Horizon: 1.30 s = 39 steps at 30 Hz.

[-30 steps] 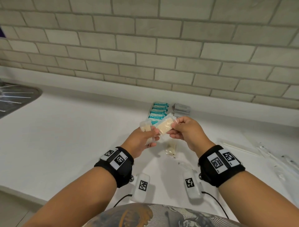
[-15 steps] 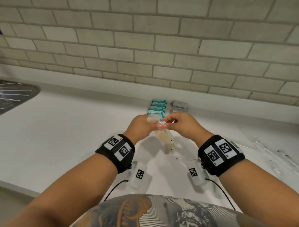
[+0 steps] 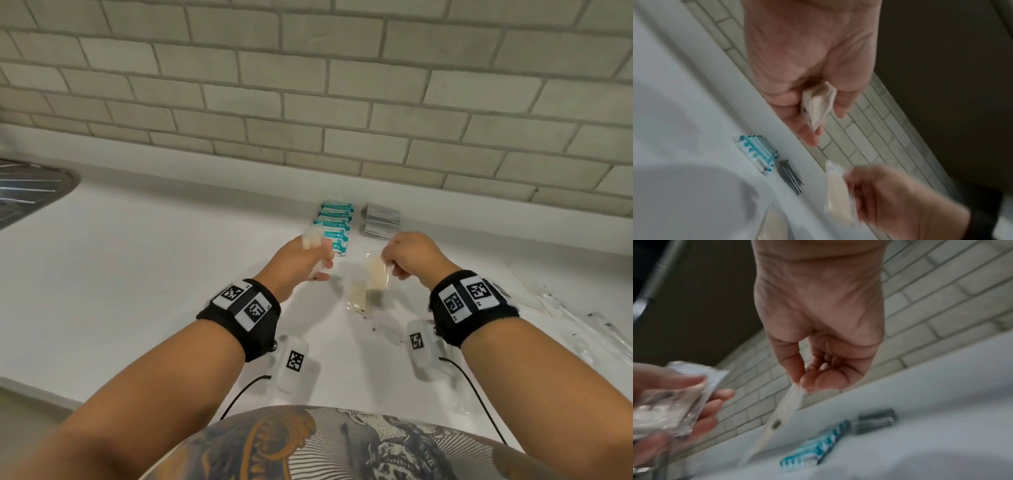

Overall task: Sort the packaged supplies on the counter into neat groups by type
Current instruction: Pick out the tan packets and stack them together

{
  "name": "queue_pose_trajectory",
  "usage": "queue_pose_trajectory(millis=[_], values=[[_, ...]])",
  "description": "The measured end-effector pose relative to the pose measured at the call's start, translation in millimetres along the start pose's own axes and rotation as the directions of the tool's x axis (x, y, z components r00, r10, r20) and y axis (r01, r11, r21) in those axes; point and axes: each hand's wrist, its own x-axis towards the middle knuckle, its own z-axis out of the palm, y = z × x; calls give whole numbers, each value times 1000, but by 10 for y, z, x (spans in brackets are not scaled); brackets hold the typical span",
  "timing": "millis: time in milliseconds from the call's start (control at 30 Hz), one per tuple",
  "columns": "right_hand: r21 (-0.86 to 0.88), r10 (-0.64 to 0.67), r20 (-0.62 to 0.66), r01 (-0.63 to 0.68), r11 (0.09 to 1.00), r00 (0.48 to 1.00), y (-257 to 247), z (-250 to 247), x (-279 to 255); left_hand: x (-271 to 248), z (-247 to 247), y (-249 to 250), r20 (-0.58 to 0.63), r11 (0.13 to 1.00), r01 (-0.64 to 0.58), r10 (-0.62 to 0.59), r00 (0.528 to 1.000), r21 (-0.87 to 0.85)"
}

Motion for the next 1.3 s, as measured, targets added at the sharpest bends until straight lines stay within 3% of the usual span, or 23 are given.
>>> queue_pose_trajectory(millis=[67,167,267,333,367,433,533,600,700,800,867,900,967,1067,1133,1200,1300], values=[[48,102,73,-106,993,992,97,56,61,-7,-63,-37,50,977,78,-69,996,-200],[97,138,180,-157,983,974,151,265,88,-14,-137,-119,128,957,94,-60,990,-276],[-200,195,247,-147,969,949,187,412,106,-15,-154,-168,110,965,76,-49,993,-251],[-296,64,126,-24,955,990,159,410,124,-9,-166,-183,73,965,68,-51,996,-254],[-238,-3,86,23,971,996,132,392,122,-4,-170,-190,61,965,62,-48,997,-254],[58,-113,66,109,992,991,51,357,72,19,-175,-216,50,968,54,-43,998,-245],[366,-226,202,140,920,953,-145,341,-73,60,-146,-249,44,971,34,-25,999,-236],[383,-254,170,173,907,952,-221,343,-136,80,-95,-240,46,973,27,-17,999,-227],[288,-300,-30,296,911,953,-198,332,-105,115,-39,-194,-8,987,63,-64,998,-150],[1,-529,-183,538,843,829,-170,268,-136,130,-58,-144,-12,953,224,-232,973,-202],[-180,-673,-92,652,736,734,-154,255,-182,124,-64,-145,60,936,254,-247,967,-242],[-218,-697,-11,678,702,717,-124,266,-189,113,-58,-141,75,936,230,-217,973,-266],[-162,-647,90,652,741,757,-70,291,-185,115,-43,-141,58,935,150,-138,989,-320],[154,-472,-24,469,870,882,-83,277,-172,91,-23,-104,12,984,10,-8,1000,-177],[243,-335,-14,328,913,942,-140,220,-161,80,-9,-93,-6,997,-51,51,999,-64],[216,-287,62,268,939,956,-183,177,-154,59,10,-85,-1,997,-75,75,997,-4],[136,-310,67,299,945,949,-206,148,-133,45,19,-84,12,997,-69,69,998,16]])
